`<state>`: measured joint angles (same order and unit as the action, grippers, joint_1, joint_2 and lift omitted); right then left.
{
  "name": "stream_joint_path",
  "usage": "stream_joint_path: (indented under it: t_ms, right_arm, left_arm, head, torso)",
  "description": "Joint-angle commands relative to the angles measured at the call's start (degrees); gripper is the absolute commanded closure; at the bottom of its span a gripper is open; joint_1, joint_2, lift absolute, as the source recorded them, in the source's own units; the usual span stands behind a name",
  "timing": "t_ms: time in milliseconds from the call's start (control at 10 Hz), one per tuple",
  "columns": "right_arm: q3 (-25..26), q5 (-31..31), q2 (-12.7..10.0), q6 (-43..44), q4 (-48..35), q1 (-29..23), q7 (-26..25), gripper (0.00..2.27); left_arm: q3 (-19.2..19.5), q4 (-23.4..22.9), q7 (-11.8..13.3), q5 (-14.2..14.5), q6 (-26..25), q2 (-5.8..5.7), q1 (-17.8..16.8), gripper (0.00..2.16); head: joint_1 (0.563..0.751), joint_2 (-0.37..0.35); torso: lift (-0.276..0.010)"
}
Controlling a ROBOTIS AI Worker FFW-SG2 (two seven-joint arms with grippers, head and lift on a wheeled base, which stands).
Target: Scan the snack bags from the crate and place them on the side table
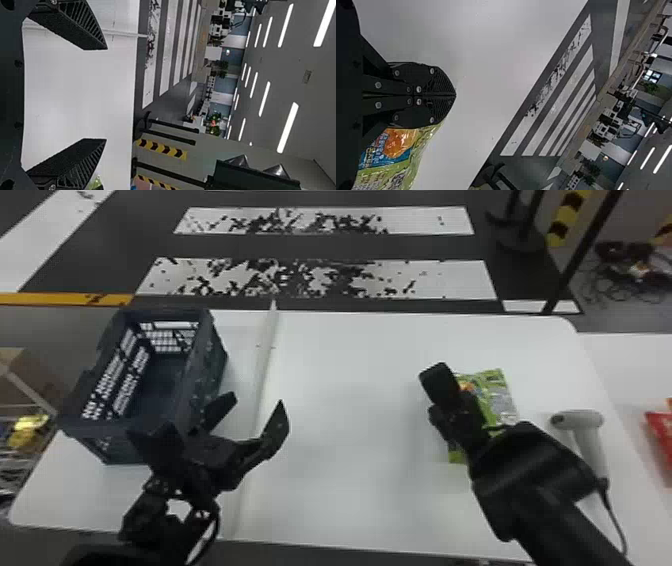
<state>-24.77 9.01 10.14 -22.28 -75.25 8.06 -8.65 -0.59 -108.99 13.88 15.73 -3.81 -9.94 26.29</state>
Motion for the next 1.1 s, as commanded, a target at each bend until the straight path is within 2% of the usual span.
stream_joint_path:
  t_ms: [0, 600, 700, 1000]
  right_arm:
    - [0.1, 0.1, 0.1, 0.0, 0.0, -0.1, -0.4, 2.26]
    - [1.4, 0.2, 0.1, -0.2, 0.1, -0.8, -1.5, 2.26]
    - [2.4, -0.1, 0.1, 0.2, -2.1, -2.3, -1.5, 2.26]
    - [7.9, -4.7, 1.7, -4.8, -21.7, -11.8, -0.3, 2.11]
  left_arm:
    - [0.1, -0.1, 0.0, 0.0, 0.0, -0.08, 0.0, 0.04]
    - [0.1, -0.1, 0.1, 0.1, 0.2, -0.17, 0.4, 0.04]
    - [0.1, -0.2, 0.1, 0.1, 0.2, -0.17, 0.4, 0.04]
    - [0.1, -0.1, 0.1, 0.1, 0.2, -0.17, 0.5, 0.04]
  head:
    - [0.695, 0.039]
    - [0.695, 0.026]
    - [0.695, 0.022]
    - [0.695, 0.025]
  torso:
    - [-0.081]
    - [-0.081]
    - [-0.081]
    - [-0.081]
